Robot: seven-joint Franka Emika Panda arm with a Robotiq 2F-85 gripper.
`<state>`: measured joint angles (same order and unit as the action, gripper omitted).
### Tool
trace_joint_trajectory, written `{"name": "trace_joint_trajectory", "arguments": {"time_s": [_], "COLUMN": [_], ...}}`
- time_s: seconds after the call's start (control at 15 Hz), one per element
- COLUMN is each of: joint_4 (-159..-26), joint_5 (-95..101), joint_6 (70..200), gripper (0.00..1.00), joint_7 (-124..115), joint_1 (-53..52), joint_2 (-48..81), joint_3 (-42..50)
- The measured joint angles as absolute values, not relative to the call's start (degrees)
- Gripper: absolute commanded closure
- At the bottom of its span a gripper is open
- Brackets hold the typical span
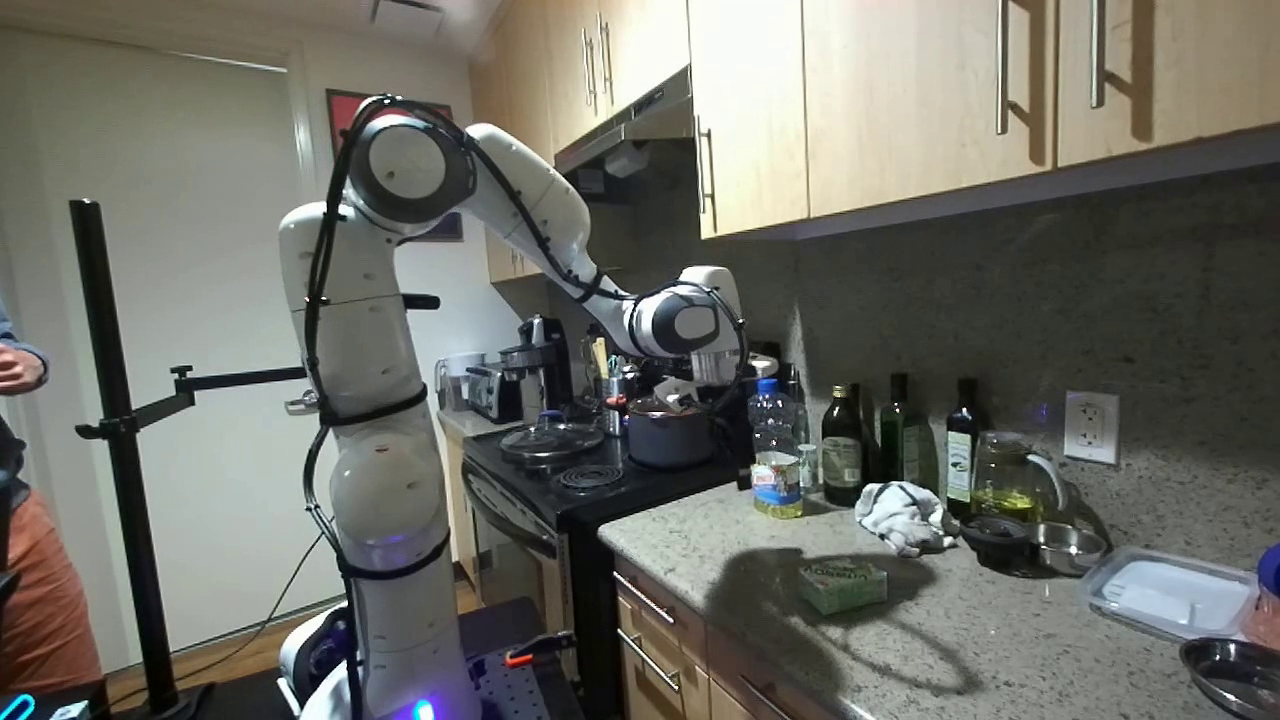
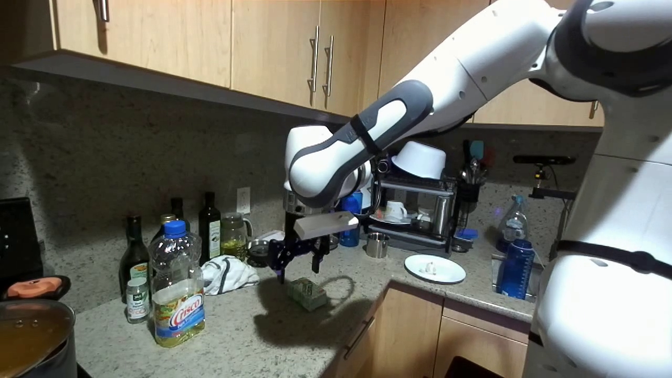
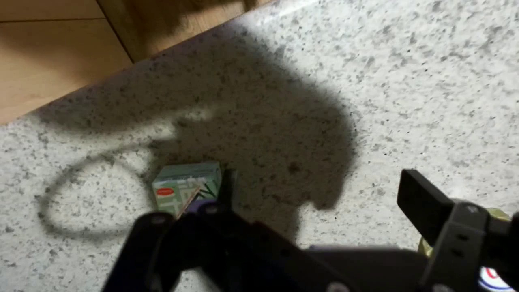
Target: Put the juice box upright
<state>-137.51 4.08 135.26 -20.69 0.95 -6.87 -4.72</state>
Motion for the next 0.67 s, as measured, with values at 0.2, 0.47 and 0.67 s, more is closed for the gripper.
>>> {"name": "trace_joint_trajectory", "arguments": {"time_s": [0.2, 0.47, 0.67], "joint_4": [-137.07, -136.00, -135.85], "joint_5": [7.40, 8.80, 10.12], "joint_6": [141.25, 143.33, 143.39], "gripper": [0.00, 0.00, 0.00], "joint_7": [-20.60, -20.60, -21.56], "joint_1": [1.31, 1.35, 1.25], "joint_2": [-2.42, 0.46, 0.64], "joint_3": [-2.93, -1.87, -1.59]}}
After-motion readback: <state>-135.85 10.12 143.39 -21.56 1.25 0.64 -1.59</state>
